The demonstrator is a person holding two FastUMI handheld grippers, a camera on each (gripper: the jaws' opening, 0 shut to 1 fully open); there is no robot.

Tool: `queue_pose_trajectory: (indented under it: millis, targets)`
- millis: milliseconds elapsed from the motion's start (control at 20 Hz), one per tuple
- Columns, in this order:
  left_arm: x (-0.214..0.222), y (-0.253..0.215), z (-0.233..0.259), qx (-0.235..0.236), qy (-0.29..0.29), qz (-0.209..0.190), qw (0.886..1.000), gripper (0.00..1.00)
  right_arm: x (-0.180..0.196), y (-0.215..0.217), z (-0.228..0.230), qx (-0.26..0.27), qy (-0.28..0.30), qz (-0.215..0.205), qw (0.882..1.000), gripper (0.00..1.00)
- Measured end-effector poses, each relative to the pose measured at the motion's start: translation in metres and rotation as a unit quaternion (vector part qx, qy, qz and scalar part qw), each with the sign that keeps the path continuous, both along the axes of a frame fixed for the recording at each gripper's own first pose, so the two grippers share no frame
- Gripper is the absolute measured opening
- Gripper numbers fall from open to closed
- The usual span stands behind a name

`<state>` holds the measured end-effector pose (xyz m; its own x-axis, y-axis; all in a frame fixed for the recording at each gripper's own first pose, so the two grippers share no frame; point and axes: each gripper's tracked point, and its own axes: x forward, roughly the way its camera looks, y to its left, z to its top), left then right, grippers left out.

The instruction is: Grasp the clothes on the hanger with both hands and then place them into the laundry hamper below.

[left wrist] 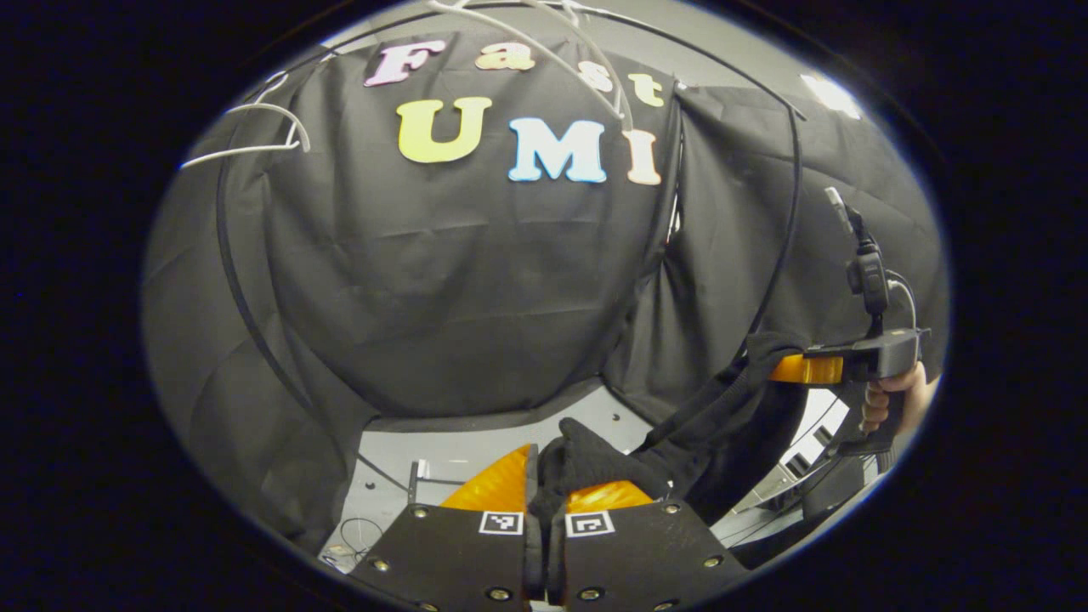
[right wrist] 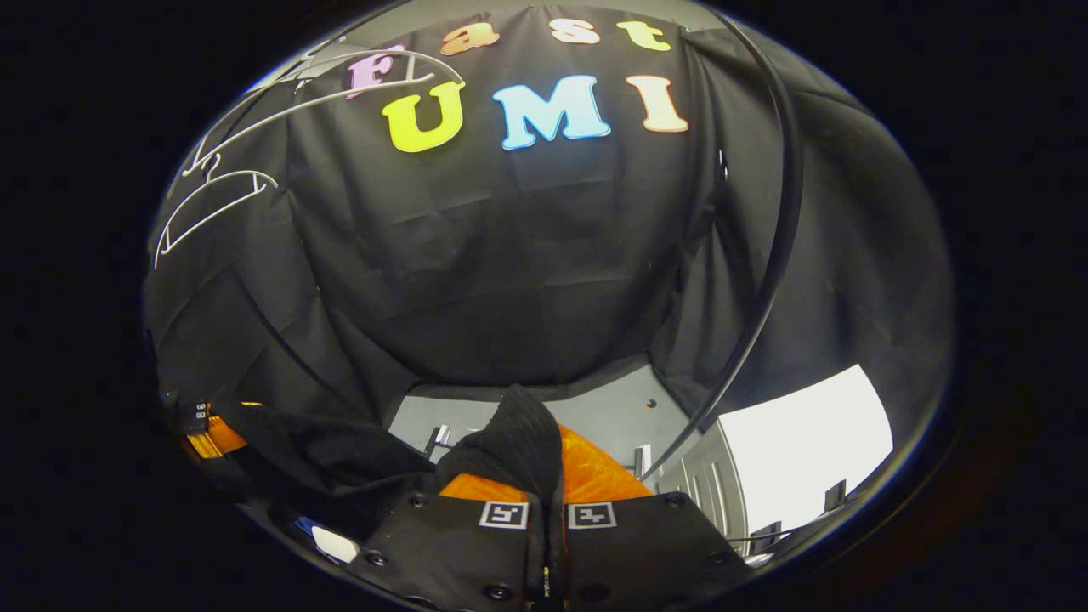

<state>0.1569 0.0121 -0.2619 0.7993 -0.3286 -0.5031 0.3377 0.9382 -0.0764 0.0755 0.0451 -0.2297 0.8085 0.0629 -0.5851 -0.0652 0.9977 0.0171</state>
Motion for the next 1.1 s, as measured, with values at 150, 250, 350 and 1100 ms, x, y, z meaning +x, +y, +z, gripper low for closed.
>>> queue_pose_trajectory:
  millis: [150, 250, 350, 1100]
  targets:
    - [0.012, -0.002, -0.043, 0.005, 0.028, 0.006, 1.000, 0.04, 0.005, 0.004, -0.032, 0.011, 0.030, -0.010, 0.999, 0.04]
    - [0.017, -0.001, -0.072, 0.010, 0.049, 0.008, 0.999, 0.04, 0.004, 0.005, -0.051, 0.019, 0.047, -0.018, 0.999, 0.05]
    - [0.023, 0.000, -0.095, 0.021, 0.066, 0.005, 0.998, 0.04, 0.004, 0.005, -0.072, 0.016, 0.057, -0.023, 0.998, 0.05]
    - [0.043, -0.010, -0.189, 0.042, 0.115, 0.037, 0.992, 0.05, 0.008, -0.006, -0.145, 0.008, 0.123, -0.033, 0.992, 0.09]
